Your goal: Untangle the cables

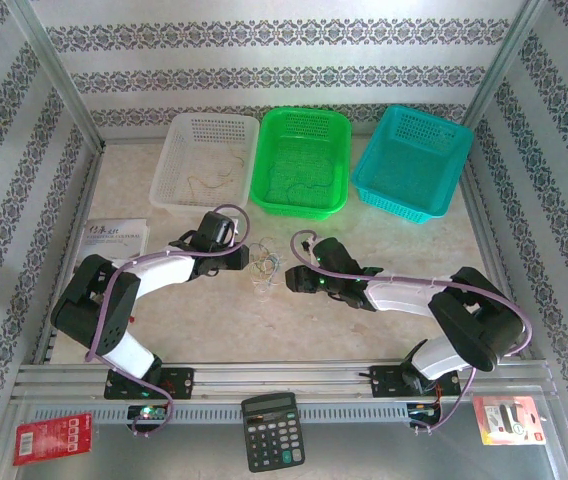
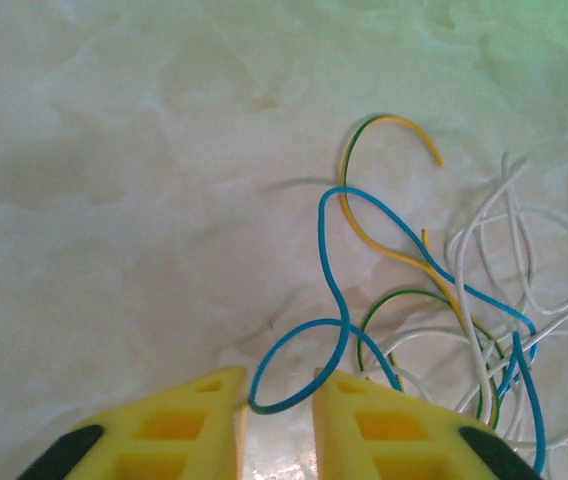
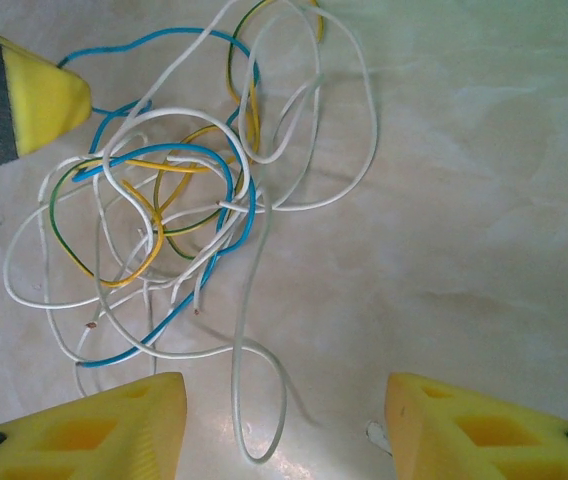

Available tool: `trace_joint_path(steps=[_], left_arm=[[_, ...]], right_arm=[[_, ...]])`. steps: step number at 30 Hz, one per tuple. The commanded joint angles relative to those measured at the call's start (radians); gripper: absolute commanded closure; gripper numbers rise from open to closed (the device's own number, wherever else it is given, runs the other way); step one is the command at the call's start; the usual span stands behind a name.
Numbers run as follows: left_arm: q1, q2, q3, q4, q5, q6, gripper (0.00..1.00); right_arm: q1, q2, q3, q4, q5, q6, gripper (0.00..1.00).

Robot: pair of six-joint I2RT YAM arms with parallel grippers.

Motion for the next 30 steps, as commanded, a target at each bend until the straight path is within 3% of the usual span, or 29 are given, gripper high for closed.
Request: trace_joint_path(steps=[1, 8, 20, 30], left_arm=[[-0.014, 0.007, 0.035, -0.026, -0.021, 0.034, 0.83], [-0.013, -0.048, 0.055, -0.091, -0.027, 0.047, 1.00], [-0.014, -0.227, 0.111, -0.183, 0.050, 0.038, 1.00], [-0.013, -0.368, 0.060, 0.023, 0.224, -0.066, 1.00]], right_arm=[[-0.007, 0.019, 0.002, 0.028, 0.000, 0.003, 0.45], [-0.008, 0.025, -0.006, 0.041, 0.003, 0.007, 0.46], [-0.011, 0.032, -0.008, 0.047, 0.004, 0.009, 0.47], [-0.011, 0.025, -0.008, 0.050, 0.002, 0.015, 0.47]])
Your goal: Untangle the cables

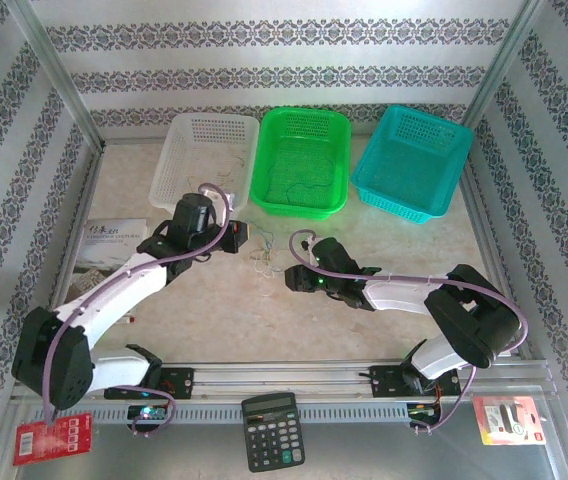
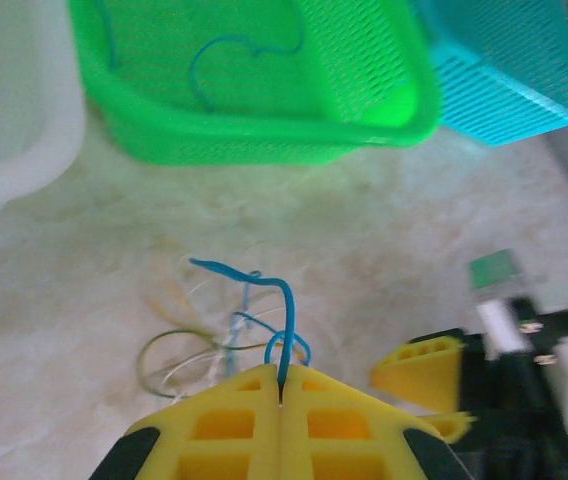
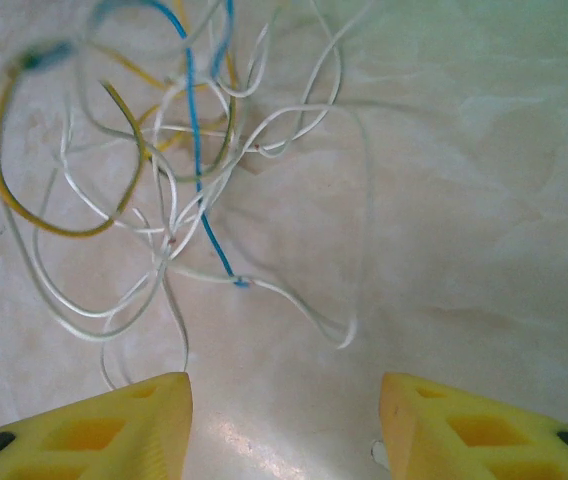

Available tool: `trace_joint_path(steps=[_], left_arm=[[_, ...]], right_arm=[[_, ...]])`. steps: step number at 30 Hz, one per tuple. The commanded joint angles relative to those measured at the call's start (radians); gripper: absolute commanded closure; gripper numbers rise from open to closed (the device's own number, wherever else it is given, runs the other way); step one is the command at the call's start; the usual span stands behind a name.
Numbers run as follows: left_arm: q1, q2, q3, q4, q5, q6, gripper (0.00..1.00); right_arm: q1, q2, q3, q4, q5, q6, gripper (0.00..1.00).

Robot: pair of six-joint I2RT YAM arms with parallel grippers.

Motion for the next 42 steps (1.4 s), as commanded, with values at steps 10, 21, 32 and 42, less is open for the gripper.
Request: trace_joint_path(steps=[10, 21, 32, 42], left_arm=[[-0.013, -0.066, -0.036, 0.202, 0.137, -0.163, 1.00], [-0.013, -0.081, -0.084, 0.250, 0.142, -0.172, 1.00], [-0.013, -0.093, -0.092, 0.278, 0.151, -0.177, 1.00], [-0.014, -0.103, -0.087, 0.281, 0.155, -0.181, 1.00]], right_arm=[[-0.027, -0.098, -0.007, -0.039, 0.001, -0.001, 0.47], [-0.210, -0.429, -0.023, -0.106, -0.100, 0.083, 0.42], [-0.266, -0.330, 0.113, 0.020, -0.218, 0.232, 0.29], [-0.245, -0.160, 0.194, 0.105, -0.269, 0.245, 0.29]])
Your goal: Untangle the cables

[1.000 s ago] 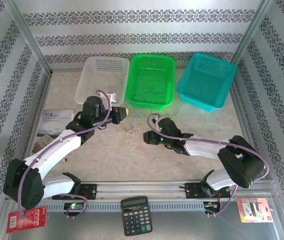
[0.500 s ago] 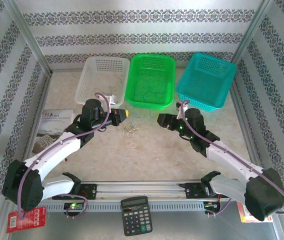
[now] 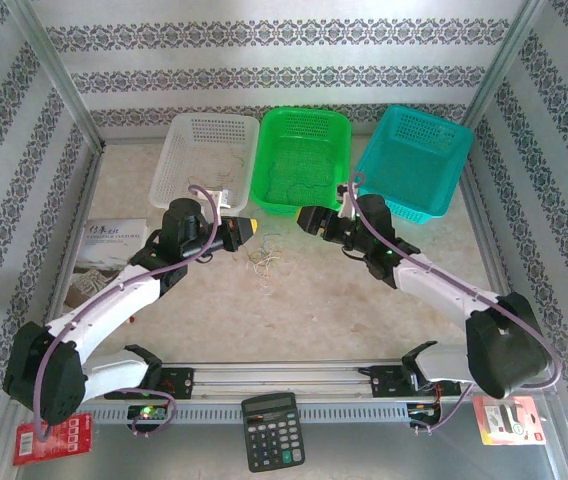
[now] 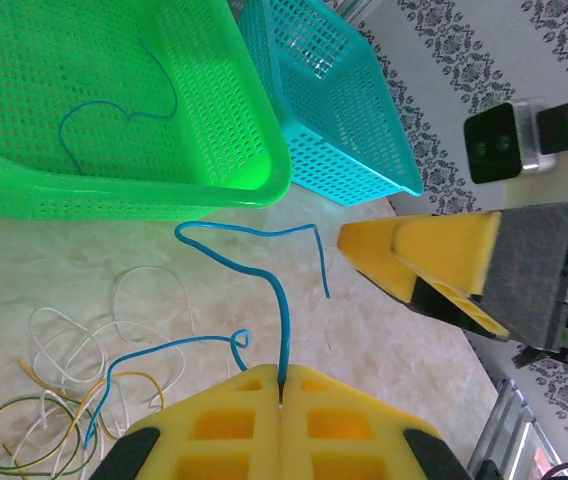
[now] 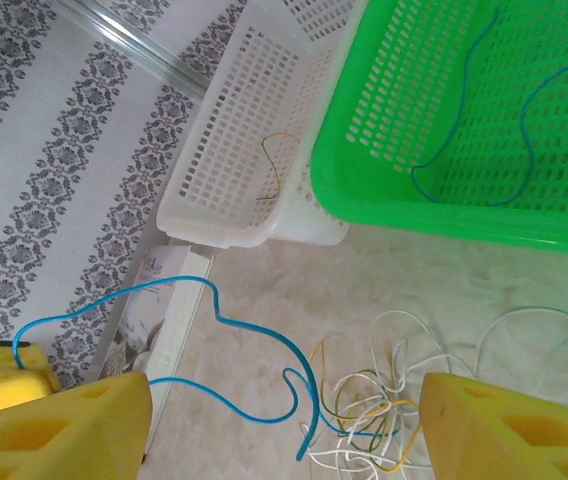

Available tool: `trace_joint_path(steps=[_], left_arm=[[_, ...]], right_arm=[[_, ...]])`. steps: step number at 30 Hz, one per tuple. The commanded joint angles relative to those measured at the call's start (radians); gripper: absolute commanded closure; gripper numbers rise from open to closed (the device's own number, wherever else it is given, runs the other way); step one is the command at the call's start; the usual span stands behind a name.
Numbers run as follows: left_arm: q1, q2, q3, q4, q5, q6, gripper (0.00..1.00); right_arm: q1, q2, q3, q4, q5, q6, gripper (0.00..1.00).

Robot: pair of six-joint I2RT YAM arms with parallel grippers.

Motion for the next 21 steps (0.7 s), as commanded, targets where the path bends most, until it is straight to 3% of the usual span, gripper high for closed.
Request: trace_joint_path(steps=[1, 9, 13, 17, 21], left_arm=[[-0.013, -0.027, 0.002, 0.056, 0.021, -0.006, 1.00], [-0.014, -0.032, 0.005, 0.058, 0.021, -0.008, 1.00], [-0.014, -0.035, 0.006, 0.058, 0.024, -0.008, 1.00], [-0.013, -0.031, 0.005, 0.061, 0.026, -0.007, 1.00], [-0.014, -0.030, 0.002, 0.062, 0.028, -0.005, 1.00]], right_arm=[[0.015, 0.037, 0.035, 0.070, -0.040, 0.018, 0.30], [0.035, 0.098, 0.047, 0.106, -0.057, 0.026, 0.34], [0.035, 0.120, 0.059, 0.116, -0.063, 0.031, 0.41], [0.031, 0.138, 0.081, 0.118, -0.077, 0.031, 0.63], [0.020, 0.144, 0.095, 0.116, -0.101, 0.031, 0.94]])
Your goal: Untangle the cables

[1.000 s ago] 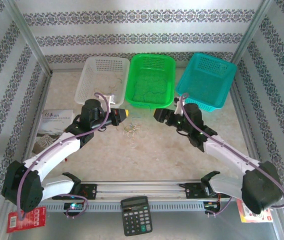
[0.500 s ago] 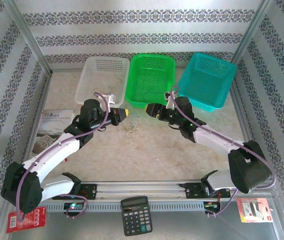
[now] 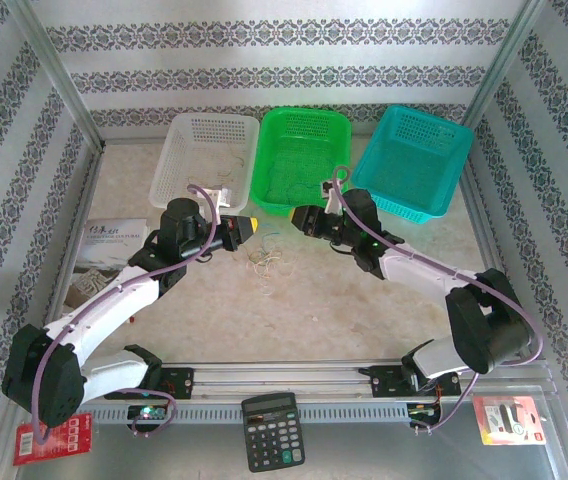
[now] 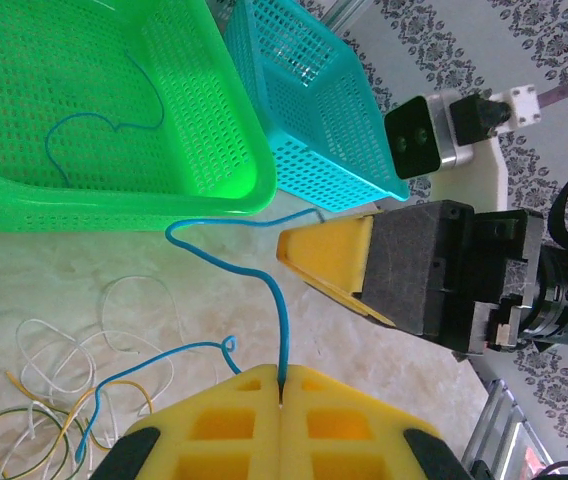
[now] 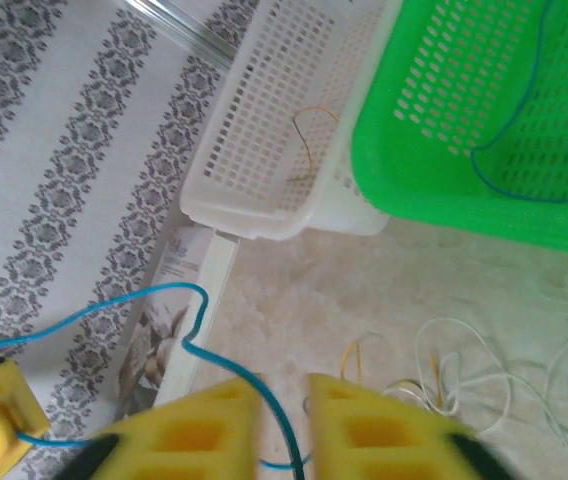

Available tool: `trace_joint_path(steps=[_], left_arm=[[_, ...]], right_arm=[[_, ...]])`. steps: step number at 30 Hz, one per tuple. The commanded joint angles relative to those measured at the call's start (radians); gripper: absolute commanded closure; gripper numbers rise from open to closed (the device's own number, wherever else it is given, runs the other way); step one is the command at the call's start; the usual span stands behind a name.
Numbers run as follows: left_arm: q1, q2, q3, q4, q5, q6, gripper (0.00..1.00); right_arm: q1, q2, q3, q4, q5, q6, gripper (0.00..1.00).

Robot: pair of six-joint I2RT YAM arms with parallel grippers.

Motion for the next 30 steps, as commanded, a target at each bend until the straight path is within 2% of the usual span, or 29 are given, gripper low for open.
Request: trace_joint_path(steps=[1, 9, 14, 17, 21, 23, 26, 30], left_arm=[[-0.014, -0.018, -0.001, 0.049, 0.016, -0.007, 1.00], [-0.013, -0.009, -0.037, 0.060, 0.003, 0.015, 0.98], [-0.013, -0.003, -0.076, 0.082, -0.014, 0.037, 0.78], [-0.013, -0.005, -0.092, 0.102, -0.013, 0.040, 0.71], [-0.013, -0.021, -0.094, 0.098, -0.012, 0.058, 0.43], [-0.013, -0.038, -0.093, 0.097, -0.011, 0.069, 0.33], [-0.012, -0.073, -0.087, 0.107, -0.004, 0.098, 0.24], [-0.012, -0.102, -0.053, 0.089, 0.000, 0.168, 0.19]], right_arm=[[-0.010, 0.007, 0.033, 0.028, -0.038, 0.001, 1.00], [-0.051, -0.097, 0.062, -0.032, -0.059, -0.016, 1.00], [-0.048, -0.150, 0.135, -0.097, -0.089, -0.037, 1.00], [-0.033, -0.167, 0.172, -0.134, -0.093, -0.053, 1.00], [-0.003, -0.179, 0.210, -0.165, -0.092, -0.071, 1.00], [0.015, -0.186, 0.227, -0.183, -0.090, -0.082, 1.00], [0.044, -0.194, 0.250, -0.212, -0.083, -0.103, 1.00], [0.079, -0.205, 0.277, -0.251, -0.073, -0.130, 1.00]])
